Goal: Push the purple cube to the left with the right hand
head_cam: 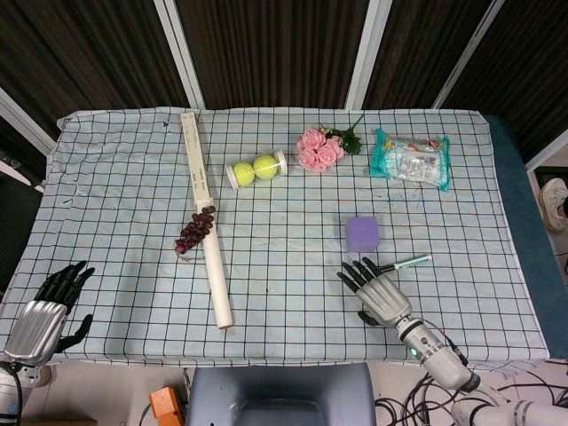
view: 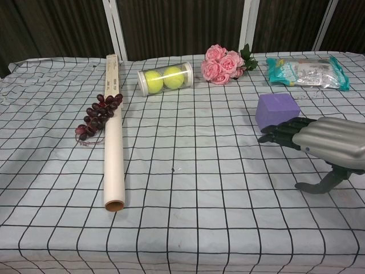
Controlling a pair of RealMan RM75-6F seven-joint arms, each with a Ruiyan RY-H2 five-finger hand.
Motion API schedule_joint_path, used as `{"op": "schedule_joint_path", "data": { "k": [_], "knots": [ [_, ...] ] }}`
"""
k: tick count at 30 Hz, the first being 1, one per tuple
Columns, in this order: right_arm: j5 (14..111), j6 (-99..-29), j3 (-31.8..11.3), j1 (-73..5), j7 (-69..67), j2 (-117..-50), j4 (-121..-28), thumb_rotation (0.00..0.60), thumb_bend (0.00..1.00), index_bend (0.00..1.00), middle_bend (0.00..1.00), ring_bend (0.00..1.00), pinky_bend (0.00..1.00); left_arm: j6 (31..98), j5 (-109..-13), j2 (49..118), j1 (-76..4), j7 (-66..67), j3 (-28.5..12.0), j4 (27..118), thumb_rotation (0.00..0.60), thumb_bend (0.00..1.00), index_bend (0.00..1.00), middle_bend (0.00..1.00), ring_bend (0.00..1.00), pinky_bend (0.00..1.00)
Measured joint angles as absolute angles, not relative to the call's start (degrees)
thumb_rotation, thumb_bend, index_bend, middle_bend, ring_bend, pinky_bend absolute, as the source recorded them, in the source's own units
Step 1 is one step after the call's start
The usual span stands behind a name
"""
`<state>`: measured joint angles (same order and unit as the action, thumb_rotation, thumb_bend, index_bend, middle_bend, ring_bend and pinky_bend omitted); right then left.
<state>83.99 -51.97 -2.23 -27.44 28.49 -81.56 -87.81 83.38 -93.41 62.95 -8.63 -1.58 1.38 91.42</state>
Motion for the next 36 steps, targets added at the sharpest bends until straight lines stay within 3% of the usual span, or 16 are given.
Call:
{"op": "schedule_joint_path", "data": {
  "k": [7,21,27,36],
  "knots": [
    [81.99,-52.45,-2.11,-27.79,29.08,-80.93,-87.38,0.6,0.45,0.21,0.0,0.0,0.0,84.06,-93.82,62.84,-8.26,-1.79,1.64,91.33,0.6,0.43,0.0,0.0,0.0,0.12],
    [78.16,-54.01,-3.23,-27.46,27.96,-79.96,-78.19,0.6,0.45,0.48,0.0,0.0,0.0,84.37,-93.91,62.82,-8.07,-1.8,1.73,91.32,0.6,0.43,0.0,0.0,0.0,0.12],
    [76.38,-52.04,-4.33,-29.11,24.63,-82.5,-69.14,0.6,0.45,0.52,0.01,0.0,0.0,83.84,-93.63,62.93,-8.22,-1.47,1.69,91.36,0.6,0.43,0.0,0.0,0.0,0.12],
    [75.94,-50.54,-4.52,-30.72,20.14,-85.21,-63.22,0.6,0.45,0.56,0.02,0.0,0.0,83.77,-93.36,62.9,-8.17,-1.43,1.64,91.36,0.6,0.43,0.0,0.0,0.0,0.12]
  ]
}}
